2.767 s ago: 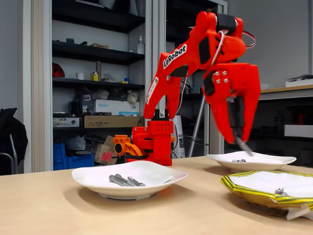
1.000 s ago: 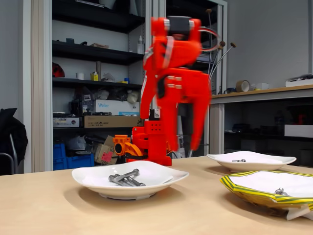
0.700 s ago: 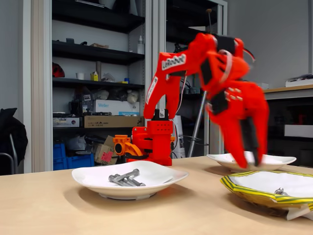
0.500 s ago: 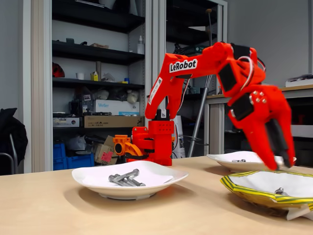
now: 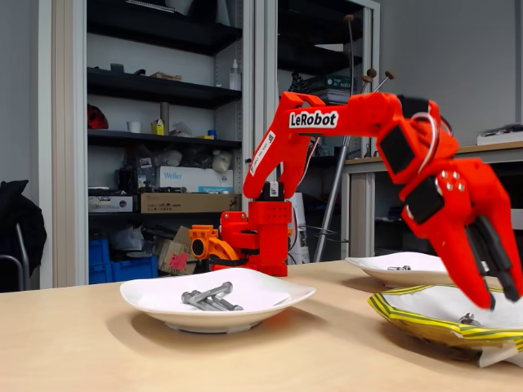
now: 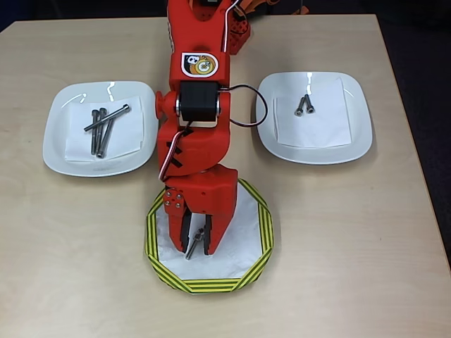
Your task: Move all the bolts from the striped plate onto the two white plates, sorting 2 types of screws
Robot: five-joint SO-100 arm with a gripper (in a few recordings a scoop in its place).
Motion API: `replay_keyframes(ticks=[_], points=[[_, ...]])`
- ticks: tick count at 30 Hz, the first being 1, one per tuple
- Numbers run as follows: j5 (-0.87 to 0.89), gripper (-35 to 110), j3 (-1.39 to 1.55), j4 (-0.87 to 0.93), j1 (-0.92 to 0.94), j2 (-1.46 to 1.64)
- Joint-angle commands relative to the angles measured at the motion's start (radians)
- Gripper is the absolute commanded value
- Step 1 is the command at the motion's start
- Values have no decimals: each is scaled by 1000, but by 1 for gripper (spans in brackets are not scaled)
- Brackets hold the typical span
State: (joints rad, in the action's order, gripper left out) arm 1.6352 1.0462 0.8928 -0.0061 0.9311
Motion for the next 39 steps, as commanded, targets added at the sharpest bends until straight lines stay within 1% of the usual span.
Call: replay_keyframes(ticks=[1, 7, 15, 29, 35, 39], points=[[15, 12, 11, -40, 8, 5], [25, 12, 61, -92, 29, -17], [37, 10, 112, -98, 48, -5], [83, 5, 160, 5, 20, 43], [83, 0, 161, 29, 18, 40], [84, 0, 117, 107, 14, 38]])
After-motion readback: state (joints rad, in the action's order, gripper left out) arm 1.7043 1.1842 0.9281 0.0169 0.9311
